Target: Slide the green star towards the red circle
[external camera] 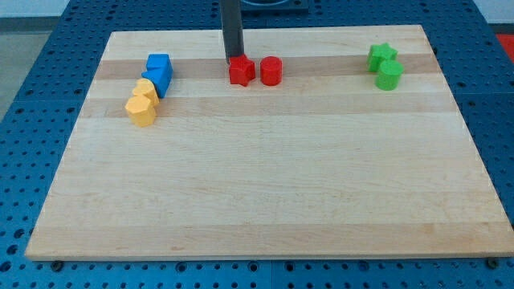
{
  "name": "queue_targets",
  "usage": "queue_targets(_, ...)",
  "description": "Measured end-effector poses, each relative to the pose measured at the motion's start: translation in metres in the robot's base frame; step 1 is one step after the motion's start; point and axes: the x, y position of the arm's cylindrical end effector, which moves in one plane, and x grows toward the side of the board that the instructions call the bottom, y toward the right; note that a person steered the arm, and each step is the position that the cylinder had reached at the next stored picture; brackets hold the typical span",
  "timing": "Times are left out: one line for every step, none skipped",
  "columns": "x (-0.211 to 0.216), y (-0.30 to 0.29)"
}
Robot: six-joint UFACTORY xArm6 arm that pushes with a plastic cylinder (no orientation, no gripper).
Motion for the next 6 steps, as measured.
queue_targets(-0.006,0.001)
queue_targets(-0.025,0.031)
queue_targets(-0.030,0.084)
queue_targets(-0.039,0.140)
queue_targets(-0.054,0.177)
queue_targets(-0.054,0.213)
